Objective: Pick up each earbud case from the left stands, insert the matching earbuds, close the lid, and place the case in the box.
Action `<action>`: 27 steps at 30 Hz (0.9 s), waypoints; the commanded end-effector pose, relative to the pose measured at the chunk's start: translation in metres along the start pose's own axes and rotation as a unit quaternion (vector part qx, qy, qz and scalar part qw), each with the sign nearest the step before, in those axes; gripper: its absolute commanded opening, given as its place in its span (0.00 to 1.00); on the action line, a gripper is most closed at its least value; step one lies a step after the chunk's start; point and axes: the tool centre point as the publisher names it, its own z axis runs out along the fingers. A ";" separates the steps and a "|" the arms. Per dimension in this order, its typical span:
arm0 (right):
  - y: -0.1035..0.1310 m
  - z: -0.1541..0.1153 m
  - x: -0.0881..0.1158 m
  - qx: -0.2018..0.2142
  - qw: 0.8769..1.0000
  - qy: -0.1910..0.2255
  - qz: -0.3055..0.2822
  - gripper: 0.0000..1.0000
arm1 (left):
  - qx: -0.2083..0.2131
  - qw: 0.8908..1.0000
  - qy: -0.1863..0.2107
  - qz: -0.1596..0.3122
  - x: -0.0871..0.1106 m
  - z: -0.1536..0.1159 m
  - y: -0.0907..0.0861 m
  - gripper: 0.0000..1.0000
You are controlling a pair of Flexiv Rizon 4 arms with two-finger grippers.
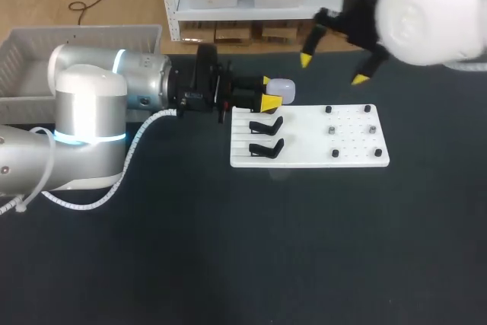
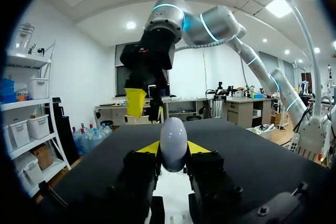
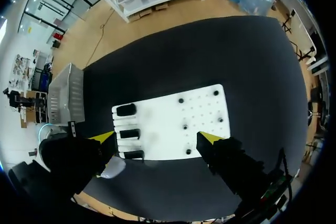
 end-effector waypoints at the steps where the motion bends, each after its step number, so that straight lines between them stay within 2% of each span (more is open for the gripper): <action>1: -0.049 -0.007 0.010 -0.028 0.998 -0.054 0.008 1.00 | -0.001 1.000 0.000 0.000 0.000 0.000 -0.001 0.00; 5: -0.064 0.000 0.011 -0.019 0.998 -0.059 -0.004 1.00 | -0.010 1.000 -0.007 -0.015 -0.003 -0.006 -0.001 0.00; 9: -0.073 0.009 0.014 -0.008 0.998 -0.055 -0.023 1.00 | -0.025 0.999 -0.010 -0.032 -0.021 -0.017 -0.006 0.00; 18: -0.076 0.011 0.014 -0.013 0.998 -0.048 -0.026 1.00 | -0.073 0.996 -0.029 -0.041 -0.091 -0.058 -0.012 0.00; 23: -0.076 0.011 0.014 -0.013 0.998 -0.048 -0.026 1.00 | -0.110 0.994 -0.008 -0.015 -0.121 -0.083 -0.013 0.00; 27: -0.076 0.011 0.014 -0.013 0.998 -0.048 -0.026 1.00 | -0.163 0.986 0.028 -0.022 -0.116 -0.112 0.001 0.00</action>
